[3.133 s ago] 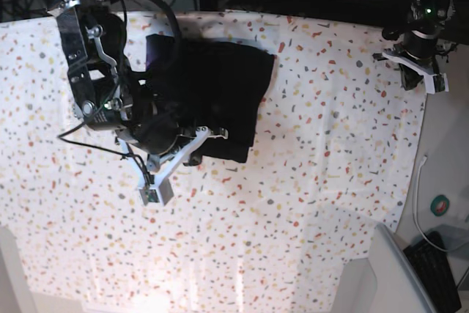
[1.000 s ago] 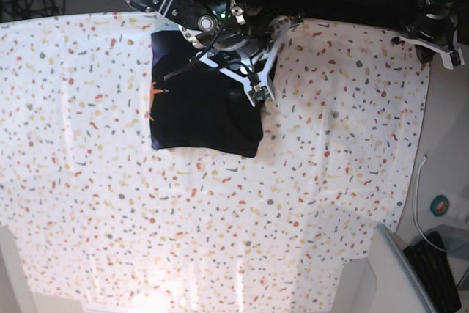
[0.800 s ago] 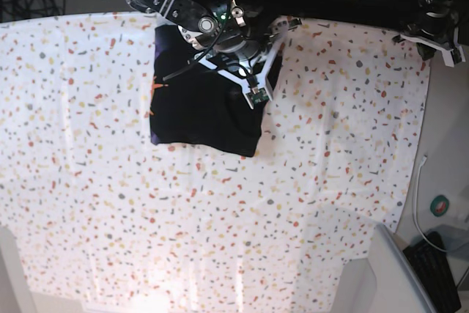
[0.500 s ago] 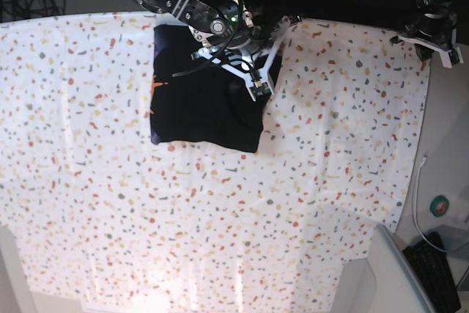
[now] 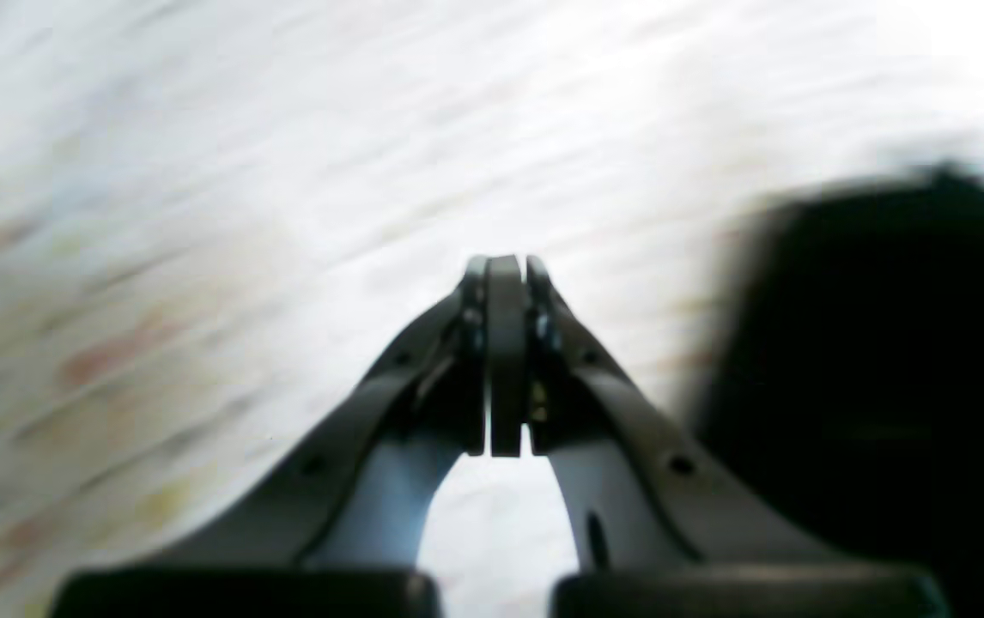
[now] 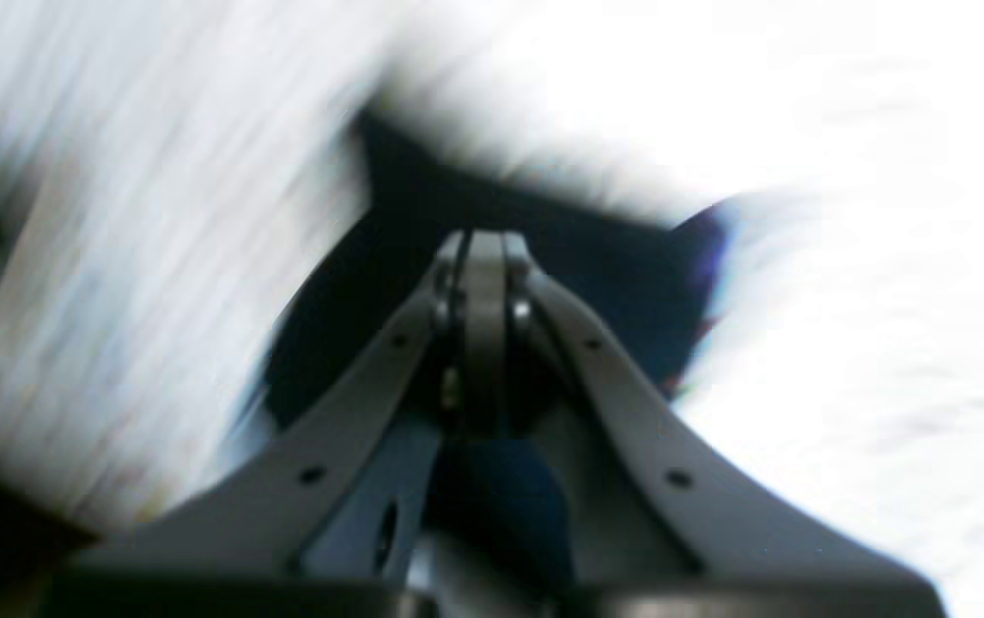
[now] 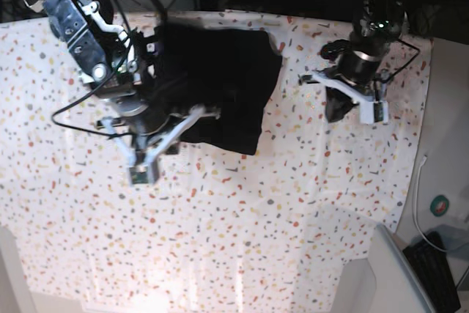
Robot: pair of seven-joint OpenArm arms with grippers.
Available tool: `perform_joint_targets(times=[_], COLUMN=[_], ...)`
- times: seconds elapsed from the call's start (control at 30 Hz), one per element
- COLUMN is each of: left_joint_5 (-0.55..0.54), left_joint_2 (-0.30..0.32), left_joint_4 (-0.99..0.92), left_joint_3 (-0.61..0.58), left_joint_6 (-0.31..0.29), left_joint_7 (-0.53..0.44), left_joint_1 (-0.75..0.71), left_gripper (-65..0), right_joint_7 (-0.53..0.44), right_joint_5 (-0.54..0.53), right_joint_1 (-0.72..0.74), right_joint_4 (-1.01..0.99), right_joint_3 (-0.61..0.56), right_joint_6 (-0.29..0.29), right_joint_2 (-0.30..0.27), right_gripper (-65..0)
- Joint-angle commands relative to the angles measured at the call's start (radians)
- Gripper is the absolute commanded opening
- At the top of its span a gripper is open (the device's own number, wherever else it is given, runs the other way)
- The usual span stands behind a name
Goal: Layout the t-shirt on the table in an organized manner, then fold the t-shirt properly
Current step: 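Grasp the folded bundle's edges with both grippers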
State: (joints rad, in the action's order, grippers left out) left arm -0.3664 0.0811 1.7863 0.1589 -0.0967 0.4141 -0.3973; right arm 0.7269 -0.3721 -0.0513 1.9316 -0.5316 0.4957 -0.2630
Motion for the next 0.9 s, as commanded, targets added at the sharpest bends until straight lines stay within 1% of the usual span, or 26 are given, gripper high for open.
perform_joint_targets(times=[0.0,0.07,0.1,0.17,0.2,0.27,0.3,0.47,0.53,0.6,0.67,0.73,0.8,0.87], left_joint_5=[0.004,0.007,0.008,0.03,0.06,0.109,0.122,0.126,0.126,0.126,0.126,0.126,0.126,0.126], left_joint_2=[-0.014,-0.036,-0.042,-0.045,-0.045,-0.045,-0.043,-0.037,-0.037,-0.037,-0.037,-0.042,-0.042,-0.042], left_joint_4=[0.034,0.031,0.005,-0.082,-0.144,-0.242,-0.277,-0.346,-0.371,-0.403,-0.438,-0.464,-0.481,-0.486], left_joint_3=[-0.049,-0.161,-0.216,-0.302,-0.338,-0.378,-0.387,-0.385,-0.387,-0.387,-0.391,-0.396,-0.396,-0.394], left_joint_6=[-0.007,-0.005,-0.002,0.051,0.101,0.165,0.179,0.185,0.185,0.185,0.186,0.186,0.186,0.186], left_joint_7=[-0.022,-0.022,-0.021,-0.024,-0.025,-0.028,-0.028,-0.028,-0.028,-0.028,-0.028,-0.028,-0.028,-0.028], left_joint_1=[0.021,0.059,0.085,0.136,0.163,0.199,0.209,0.234,0.254,0.268,0.278,0.288,0.288,0.288], left_gripper=[-65.0,-65.0,-65.0,-65.0,-65.0,-65.0,-65.0,-65.0,-65.0,-65.0,-65.0,-65.0,-65.0,-65.0], right_joint_7=[-0.014,-0.019,-0.011,0.001,0.004,0.009,0.007,0.001,-0.002,-0.017,-0.065,-0.083,-0.083,-0.066], right_joint_5=[-0.011,-0.011,-0.011,-0.011,-0.011,-0.011,-0.011,-0.012,-0.012,-0.006,-0.009,-0.011,-0.011,-0.009], right_joint_1=[-0.009,-0.023,-0.025,-0.026,-0.026,-0.026,-0.025,0.001,0.021,0.054,0.092,0.109,0.106,0.067], right_joint_4=[0.007,0.006,0.006,0.006,0.002,0.001,-0.001,-0.027,-0.099,-0.206,-0.309,-0.361,-0.349,-0.254], right_joint_3=[0.043,0.095,0.101,0.1,0.097,0.095,0.084,0.015,0.009,0.017,0.015,0.015,0.014,0.015], right_joint_6=[-0.004,-0.004,-0.004,-0.004,-0.004,-0.004,-0.004,-0.004,-0.004,-0.004,-0.004,-0.004,-0.004,-0.004], right_joint_2=[-0.002,-0.003,-0.003,-0.003,-0.003,0.001,0.003,0.006,0.015,0.046,0.046,0.044,0.044,0.044], right_gripper=[-65.0,-65.0,-65.0,-65.0,-65.0,-65.0,-65.0,-65.0,-65.0,-65.0,-65.0,-65.0,-65.0,-65.0])
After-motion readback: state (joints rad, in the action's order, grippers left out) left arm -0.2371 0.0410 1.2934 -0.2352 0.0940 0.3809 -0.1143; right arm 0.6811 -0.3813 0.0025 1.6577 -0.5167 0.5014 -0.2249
